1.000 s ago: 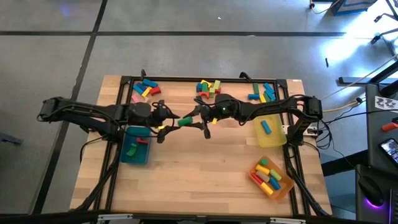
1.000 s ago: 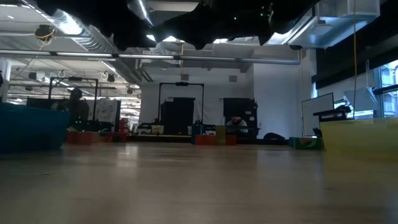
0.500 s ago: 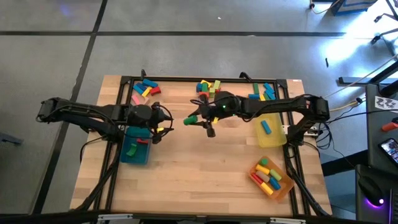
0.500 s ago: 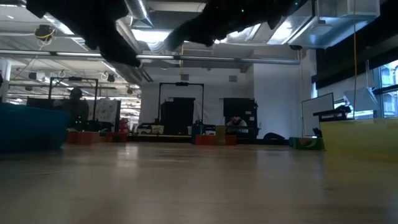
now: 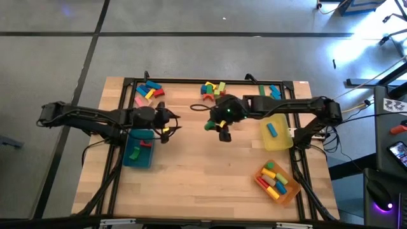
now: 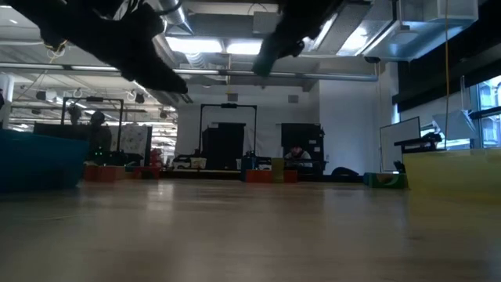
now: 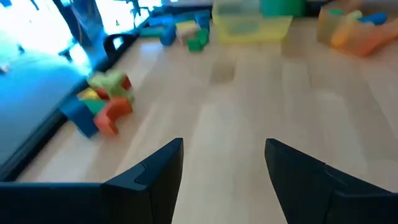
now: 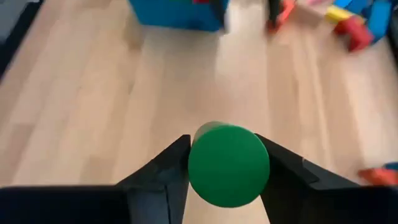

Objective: Sort blocks by size
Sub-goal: Put the green cylindrical block into the orange bin

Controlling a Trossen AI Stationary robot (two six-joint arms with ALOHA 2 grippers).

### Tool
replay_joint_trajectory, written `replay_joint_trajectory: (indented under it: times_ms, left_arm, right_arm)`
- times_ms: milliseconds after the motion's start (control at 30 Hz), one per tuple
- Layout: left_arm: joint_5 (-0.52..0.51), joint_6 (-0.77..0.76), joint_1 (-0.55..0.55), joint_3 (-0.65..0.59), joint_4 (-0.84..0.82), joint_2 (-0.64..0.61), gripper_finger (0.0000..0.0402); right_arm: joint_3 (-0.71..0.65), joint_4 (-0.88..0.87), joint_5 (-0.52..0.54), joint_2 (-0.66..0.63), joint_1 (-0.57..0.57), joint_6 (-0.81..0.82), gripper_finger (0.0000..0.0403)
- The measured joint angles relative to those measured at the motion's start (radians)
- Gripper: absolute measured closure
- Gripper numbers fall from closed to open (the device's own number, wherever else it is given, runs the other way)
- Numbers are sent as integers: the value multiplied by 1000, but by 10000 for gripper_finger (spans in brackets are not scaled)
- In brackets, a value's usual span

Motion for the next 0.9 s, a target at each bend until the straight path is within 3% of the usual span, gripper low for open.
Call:
replay_joint_trajectory:
  times_ms: [167,367,700,900]
  left_arm:
    - [1,112,38,-5,202,0,192]
    - [1,174,58,-3,437,-2,192]
    - [1,174,62,-4,326,-3,192]
    - [1,227,61,-4,313,-3,192]
  right_arm:
    - [22,-93,0,-29,45,114,262]
    - [22,-203,25,-71,111,382,253]
    - [21,-352,141,-85,323,830,261]
    - [16,-605,140,-85,407,1105,254]
